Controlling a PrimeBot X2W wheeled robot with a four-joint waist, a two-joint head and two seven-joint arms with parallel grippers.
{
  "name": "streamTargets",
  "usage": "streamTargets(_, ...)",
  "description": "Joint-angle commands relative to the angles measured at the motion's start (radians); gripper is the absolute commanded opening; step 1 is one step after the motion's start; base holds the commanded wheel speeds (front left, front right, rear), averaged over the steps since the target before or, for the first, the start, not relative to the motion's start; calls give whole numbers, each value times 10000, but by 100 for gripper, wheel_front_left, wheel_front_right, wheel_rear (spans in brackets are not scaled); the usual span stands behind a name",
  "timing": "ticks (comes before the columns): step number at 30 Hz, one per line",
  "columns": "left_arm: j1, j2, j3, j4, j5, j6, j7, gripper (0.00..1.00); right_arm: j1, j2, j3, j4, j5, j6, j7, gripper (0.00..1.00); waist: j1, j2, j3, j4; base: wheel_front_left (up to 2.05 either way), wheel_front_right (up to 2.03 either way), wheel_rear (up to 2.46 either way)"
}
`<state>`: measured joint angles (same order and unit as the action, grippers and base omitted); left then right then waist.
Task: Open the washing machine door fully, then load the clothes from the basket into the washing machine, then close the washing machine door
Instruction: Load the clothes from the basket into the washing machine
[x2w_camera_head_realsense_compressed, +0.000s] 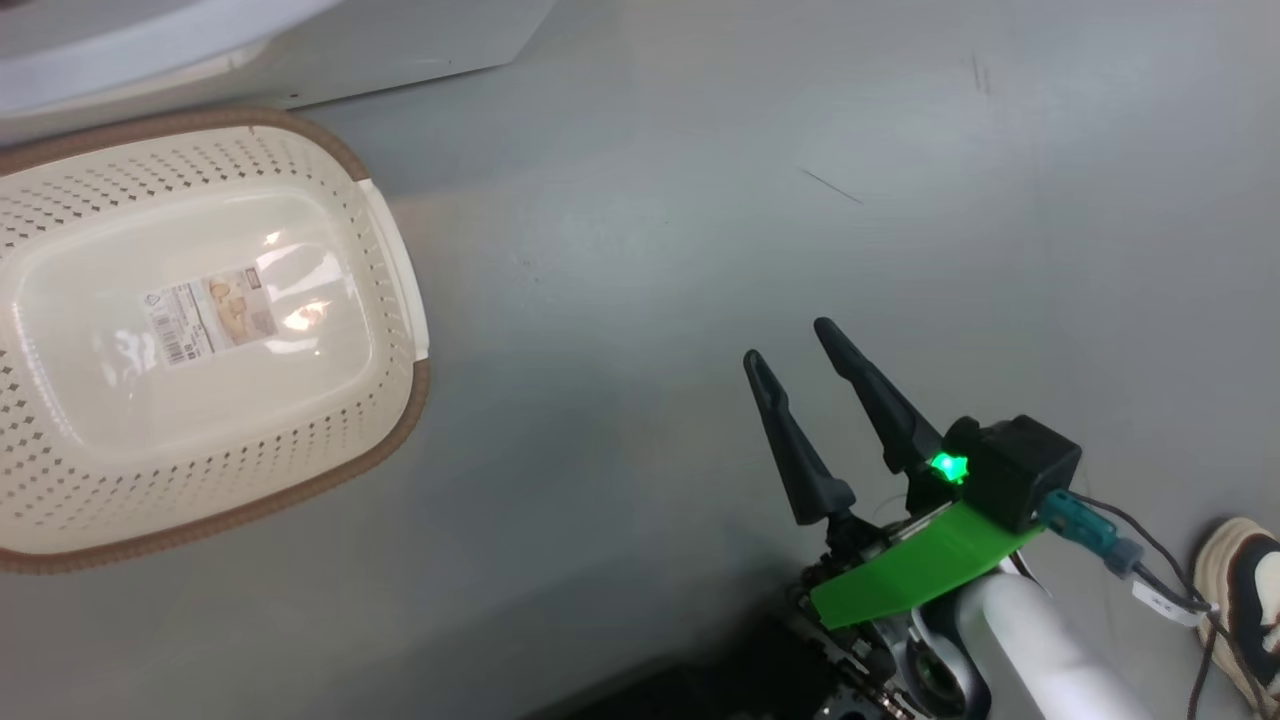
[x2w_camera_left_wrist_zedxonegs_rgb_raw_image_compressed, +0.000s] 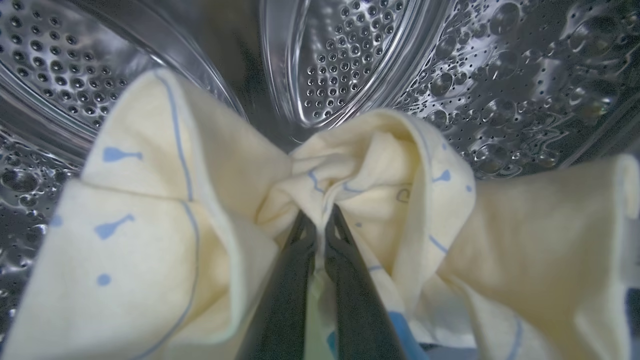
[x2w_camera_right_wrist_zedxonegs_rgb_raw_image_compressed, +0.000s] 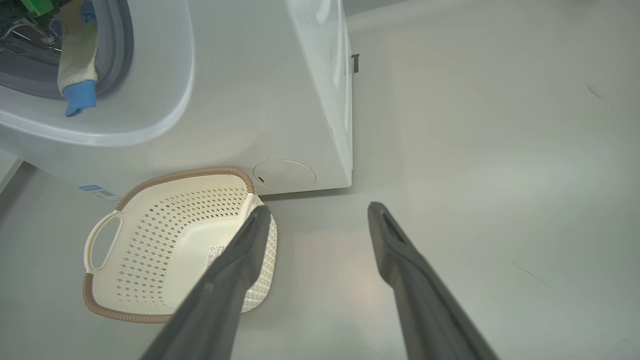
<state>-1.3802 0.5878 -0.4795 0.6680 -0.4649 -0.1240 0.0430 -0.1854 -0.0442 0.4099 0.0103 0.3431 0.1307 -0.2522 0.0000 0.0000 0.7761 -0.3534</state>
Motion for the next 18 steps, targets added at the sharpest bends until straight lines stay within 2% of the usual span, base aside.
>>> streamTargets(1, -575, 583, 136, -248, 166, -48, -85, 0, 489, -60, 252, -279, 59, 0, -96, 100, 0, 0, 67, -38, 0, 0, 0)
streamTargets(10, -1698, 1008, -355, -336, 1371, -53, -2505, 0, 523, -60, 543, -349, 214, 0, -96, 100, 0, 0, 263, -267, 0, 0, 0)
streamTargets(18, -1863, 1040, -559, 199, 1485, -60, -2971, 0, 492, -60, 626, -343, 243, 0, -96, 100, 0, 0, 366, -341, 0, 0, 0)
